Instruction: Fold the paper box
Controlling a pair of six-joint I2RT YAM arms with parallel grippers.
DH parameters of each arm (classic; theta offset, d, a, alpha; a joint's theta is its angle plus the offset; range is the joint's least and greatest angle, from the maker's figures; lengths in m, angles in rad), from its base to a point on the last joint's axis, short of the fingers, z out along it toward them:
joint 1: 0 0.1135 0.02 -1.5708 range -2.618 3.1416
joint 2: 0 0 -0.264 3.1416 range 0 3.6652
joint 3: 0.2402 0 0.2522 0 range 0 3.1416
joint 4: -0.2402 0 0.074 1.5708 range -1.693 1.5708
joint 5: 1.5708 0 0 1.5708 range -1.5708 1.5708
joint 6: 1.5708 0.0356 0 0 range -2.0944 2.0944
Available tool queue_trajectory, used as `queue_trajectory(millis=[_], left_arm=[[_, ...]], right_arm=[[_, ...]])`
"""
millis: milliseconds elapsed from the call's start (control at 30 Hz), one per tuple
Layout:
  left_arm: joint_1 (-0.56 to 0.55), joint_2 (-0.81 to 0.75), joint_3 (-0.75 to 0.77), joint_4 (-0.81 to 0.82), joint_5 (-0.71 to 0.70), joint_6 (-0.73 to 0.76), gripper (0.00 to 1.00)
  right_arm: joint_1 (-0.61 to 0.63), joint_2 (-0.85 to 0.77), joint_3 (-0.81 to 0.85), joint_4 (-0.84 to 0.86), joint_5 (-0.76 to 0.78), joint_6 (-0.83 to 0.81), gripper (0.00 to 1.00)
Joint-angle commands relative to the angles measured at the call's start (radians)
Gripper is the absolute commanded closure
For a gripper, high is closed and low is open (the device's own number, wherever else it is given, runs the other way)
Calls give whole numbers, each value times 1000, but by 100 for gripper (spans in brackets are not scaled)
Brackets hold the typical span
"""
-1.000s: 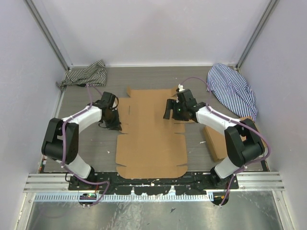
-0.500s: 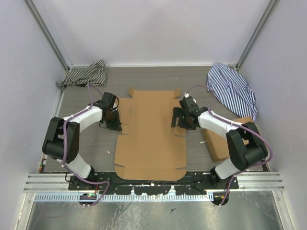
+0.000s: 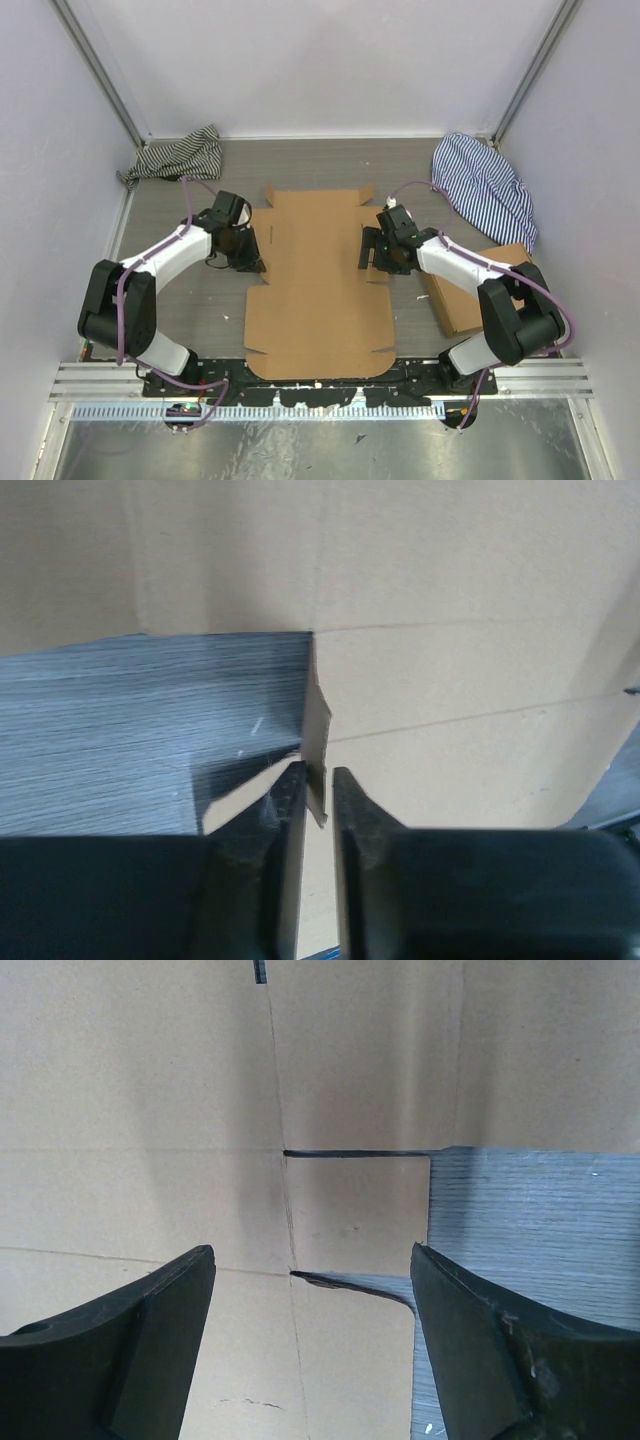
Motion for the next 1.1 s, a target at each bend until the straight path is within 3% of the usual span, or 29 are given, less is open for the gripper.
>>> queue_trajectory(millis=[0, 133, 267, 467, 667, 933, 1067], left_arm=[[-34, -31, 23, 56, 67, -51, 71], [-73, -25, 44, 74, 62, -66, 61], [-84, 28, 35, 138, 111, -93, 63], [-105, 128, 7, 266, 148, -144, 71], [-116, 294, 34, 270, 130, -153, 100], [-117, 331, -31, 272, 33, -150, 100], [-116, 343, -41, 278, 21, -151, 100]], right_arm=[[4, 5, 18, 39, -13, 6, 16], [4, 23, 23, 48, -27, 4, 16], [6, 28, 18, 55, -25, 9, 17], [5, 2, 12, 35, 10, 14, 17], [6, -22, 23, -10, 56, 16, 17], [3, -32, 38, -39, 93, 40, 16], [-25, -13, 39, -50, 94, 56, 11]])
